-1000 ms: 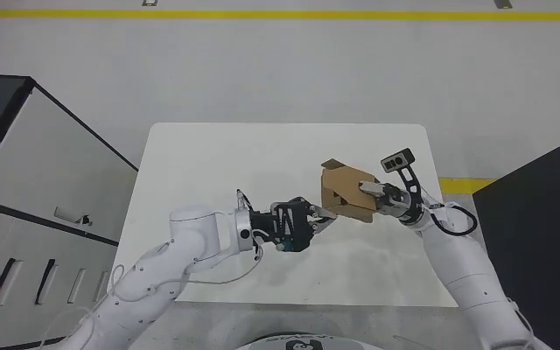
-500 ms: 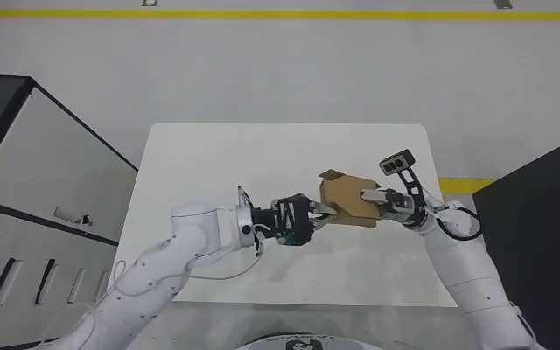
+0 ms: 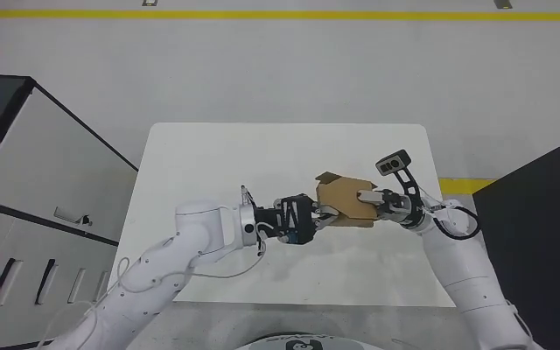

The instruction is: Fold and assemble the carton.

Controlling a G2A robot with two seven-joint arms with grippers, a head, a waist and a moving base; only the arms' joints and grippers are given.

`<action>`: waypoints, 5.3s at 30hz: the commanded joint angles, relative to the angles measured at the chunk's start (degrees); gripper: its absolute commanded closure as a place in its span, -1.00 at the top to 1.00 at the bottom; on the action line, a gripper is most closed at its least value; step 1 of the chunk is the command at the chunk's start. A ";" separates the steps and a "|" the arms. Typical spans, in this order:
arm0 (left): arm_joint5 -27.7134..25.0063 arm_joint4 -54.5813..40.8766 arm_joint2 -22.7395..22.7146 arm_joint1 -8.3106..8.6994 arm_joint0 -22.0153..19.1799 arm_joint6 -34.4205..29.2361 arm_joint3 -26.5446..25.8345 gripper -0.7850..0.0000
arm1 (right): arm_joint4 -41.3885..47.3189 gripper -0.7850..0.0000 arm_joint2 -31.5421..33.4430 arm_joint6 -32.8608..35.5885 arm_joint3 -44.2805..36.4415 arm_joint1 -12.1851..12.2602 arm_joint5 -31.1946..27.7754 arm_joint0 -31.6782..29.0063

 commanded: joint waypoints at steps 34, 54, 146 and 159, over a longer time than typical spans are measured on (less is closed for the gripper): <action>-0.73 0.30 0.70 -0.15 0.82 -0.15 -0.32 -1.00 | -1.31 -1.00 0.57 0.41 0.01 -0.95 0.42 -0.52; -0.39 0.88 -3.15 0.58 3.17 -0.34 -2.51 -1.00 | -4.32 -1.00 1.39 0.18 1.03 -1.04 0.19 -1.12; 3.38 2.10 5.60 -2.62 -8.28 -2.95 -1.03 -1.00 | 2.95 -1.00 -5.94 -1.15 4.79 0.27 18.86 0.25; 3.69 1.75 -0.79 -1.38 -2.81 -3.13 -4.49 -1.00 | 6.31 -1.00 -5.71 0.19 5.08 0.16 20.52 -0.48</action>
